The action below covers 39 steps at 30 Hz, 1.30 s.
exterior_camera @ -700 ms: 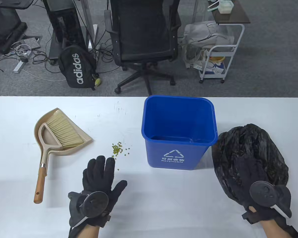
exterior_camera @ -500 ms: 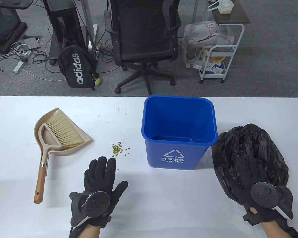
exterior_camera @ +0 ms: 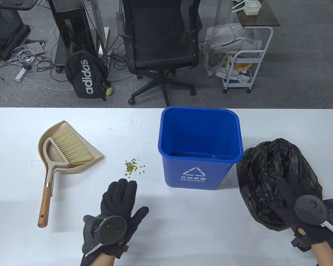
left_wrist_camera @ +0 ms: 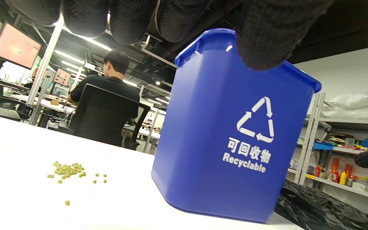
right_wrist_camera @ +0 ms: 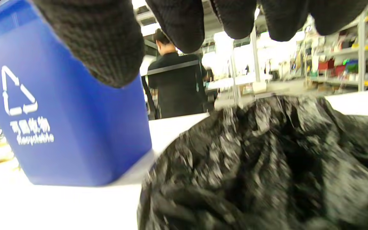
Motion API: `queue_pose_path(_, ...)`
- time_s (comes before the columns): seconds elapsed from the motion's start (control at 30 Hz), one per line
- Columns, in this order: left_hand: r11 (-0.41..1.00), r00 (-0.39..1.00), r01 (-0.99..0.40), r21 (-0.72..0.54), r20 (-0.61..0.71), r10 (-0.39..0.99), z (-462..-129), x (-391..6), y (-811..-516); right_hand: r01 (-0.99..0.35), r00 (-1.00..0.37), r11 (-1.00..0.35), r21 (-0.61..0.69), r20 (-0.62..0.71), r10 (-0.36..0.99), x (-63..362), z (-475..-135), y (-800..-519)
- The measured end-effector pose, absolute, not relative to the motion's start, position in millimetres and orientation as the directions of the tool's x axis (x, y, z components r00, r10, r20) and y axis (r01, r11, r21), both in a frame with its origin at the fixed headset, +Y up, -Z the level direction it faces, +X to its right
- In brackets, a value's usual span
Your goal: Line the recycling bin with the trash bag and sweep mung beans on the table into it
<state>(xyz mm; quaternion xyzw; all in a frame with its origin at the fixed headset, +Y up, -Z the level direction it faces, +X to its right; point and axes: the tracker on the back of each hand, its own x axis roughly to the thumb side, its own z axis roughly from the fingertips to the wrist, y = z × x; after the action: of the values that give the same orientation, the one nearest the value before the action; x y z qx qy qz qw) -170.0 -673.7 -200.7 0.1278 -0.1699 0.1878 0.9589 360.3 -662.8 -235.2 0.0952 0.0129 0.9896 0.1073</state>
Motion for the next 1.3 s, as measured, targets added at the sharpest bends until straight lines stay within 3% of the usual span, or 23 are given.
queue_pose_path(0.27,0.918,0.869,-0.372,0.141,0.401,0.290,-200,-156,-678,-0.040,-0.984,-0.952,0.302,0.156,0.091,374,-248,-705)
queue_pose_path(0.4,0.920,0.867,-0.368,0.132,0.406,0.289,-200,-155,-680,0.020,-0.986,-0.943,0.332,0.164,0.037,368,-255,-721)
queue_pose_path(0.57,0.920,0.866,-0.370,0.127,0.407,0.292,-201,-154,-680,0.086,-0.977,-0.957,0.276,0.213,-0.026,354,-262,-726)
queue_pose_path(1.03,0.917,0.833,-0.397,0.045,0.437,0.339,-199,-140,-685,-0.056,-0.922,-0.949,0.310,0.348,0.168,299,-268,-716)
queue_pose_path(1.3,0.901,0.775,-0.378,-0.211,0.461,0.433,-210,-102,-689,-0.121,-0.873,-0.931,0.343,0.409,0.264,258,-279,-715)
